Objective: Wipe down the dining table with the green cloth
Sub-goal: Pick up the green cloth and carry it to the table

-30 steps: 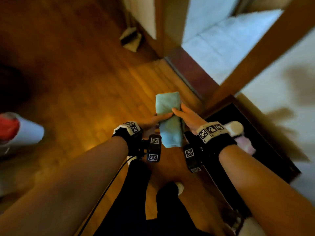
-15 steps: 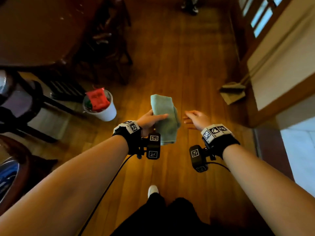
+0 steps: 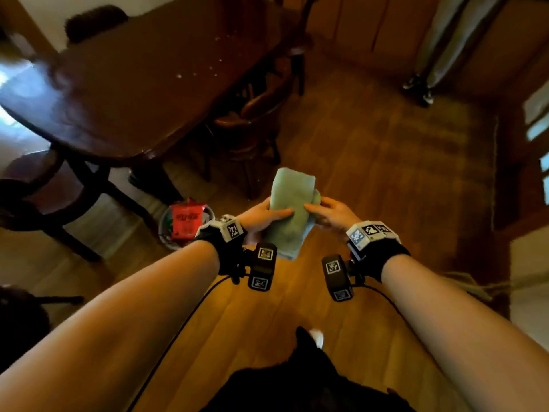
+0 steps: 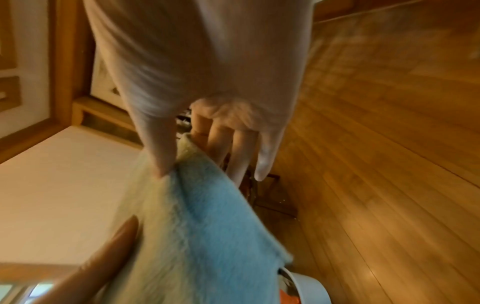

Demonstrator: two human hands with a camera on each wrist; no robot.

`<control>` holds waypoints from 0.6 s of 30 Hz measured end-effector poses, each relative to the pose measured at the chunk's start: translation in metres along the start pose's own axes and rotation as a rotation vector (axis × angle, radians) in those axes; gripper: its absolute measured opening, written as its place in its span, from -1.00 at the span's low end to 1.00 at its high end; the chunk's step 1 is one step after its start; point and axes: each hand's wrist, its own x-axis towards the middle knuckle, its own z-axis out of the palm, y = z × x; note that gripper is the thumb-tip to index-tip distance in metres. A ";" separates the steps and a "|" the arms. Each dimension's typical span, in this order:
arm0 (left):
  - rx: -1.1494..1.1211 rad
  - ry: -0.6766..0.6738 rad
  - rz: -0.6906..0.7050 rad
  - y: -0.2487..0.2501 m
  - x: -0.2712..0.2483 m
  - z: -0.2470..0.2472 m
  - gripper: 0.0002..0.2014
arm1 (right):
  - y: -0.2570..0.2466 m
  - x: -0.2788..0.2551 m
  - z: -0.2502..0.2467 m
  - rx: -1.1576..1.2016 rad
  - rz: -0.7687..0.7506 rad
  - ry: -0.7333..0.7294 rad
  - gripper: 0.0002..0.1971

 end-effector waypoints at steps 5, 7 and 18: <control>-0.036 0.083 -0.104 0.068 0.085 -0.006 -0.39 | -0.078 0.111 -0.044 -0.126 -0.078 0.086 -0.75; -0.084 0.133 -0.095 0.096 0.127 -0.014 -0.33 | -0.106 0.156 -0.057 -0.089 -0.051 0.058 -0.68; 0.078 0.057 0.001 0.301 0.381 -0.080 -0.30 | -0.278 0.404 -0.131 0.018 0.143 -0.116 -0.52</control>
